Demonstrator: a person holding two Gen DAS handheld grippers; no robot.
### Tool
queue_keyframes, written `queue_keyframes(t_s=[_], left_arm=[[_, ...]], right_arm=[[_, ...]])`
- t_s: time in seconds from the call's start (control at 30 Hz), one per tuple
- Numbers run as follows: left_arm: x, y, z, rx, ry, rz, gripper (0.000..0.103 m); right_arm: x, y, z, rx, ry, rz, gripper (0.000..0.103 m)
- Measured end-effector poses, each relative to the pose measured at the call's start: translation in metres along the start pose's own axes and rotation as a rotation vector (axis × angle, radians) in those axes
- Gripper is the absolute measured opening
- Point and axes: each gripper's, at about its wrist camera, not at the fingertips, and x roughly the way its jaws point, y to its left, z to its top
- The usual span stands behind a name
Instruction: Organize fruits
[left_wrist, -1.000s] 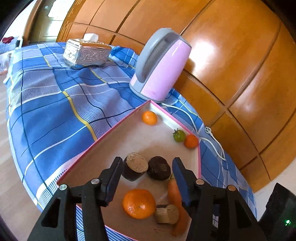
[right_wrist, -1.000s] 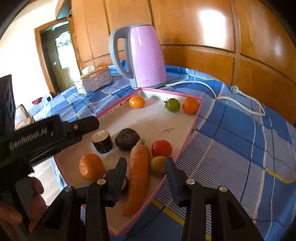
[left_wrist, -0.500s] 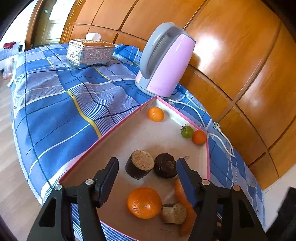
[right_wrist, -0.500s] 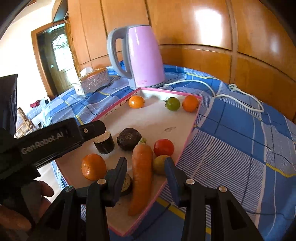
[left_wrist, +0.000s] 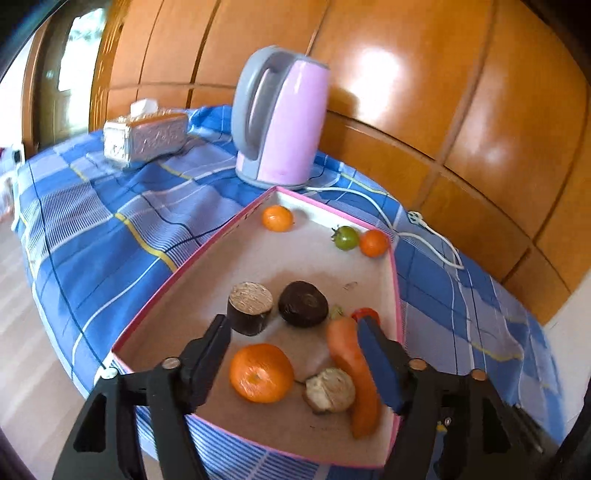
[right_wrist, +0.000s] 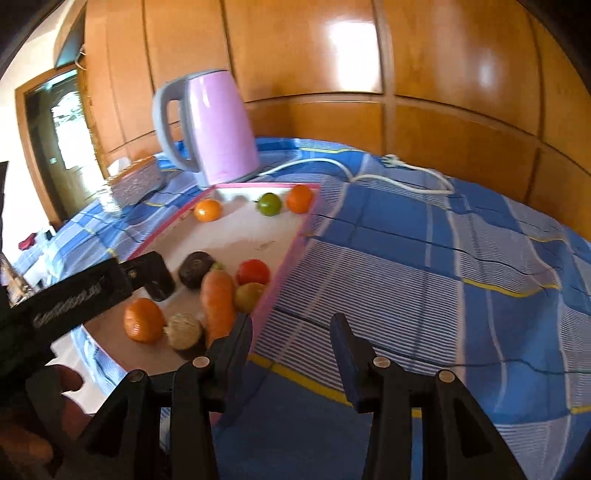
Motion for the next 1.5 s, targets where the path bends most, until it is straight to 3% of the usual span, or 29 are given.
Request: queue_keyframes(t_s=[0.27, 0.57, 1.5], left_arm=[[-0.029, -0.009, -0.014, 0.073, -0.054, 0.074, 0.093], [-0.048, -0.011, -0.027, 0.144, -0.067, 0.127, 0.100], [-0.089, 0.000, -0.024, 0.144, -0.153, 0.135, 0.102]], right_arm=[[-0.014, -0.014, -0.008, 0.034, -0.012, -0.039, 0.045], [-0.029, -0.008, -0.015, 0.021, -0.026, -0.035, 0.045], [-0.061, 0.016, -0.017, -0.011, -0.061, -0.062, 0.048]])
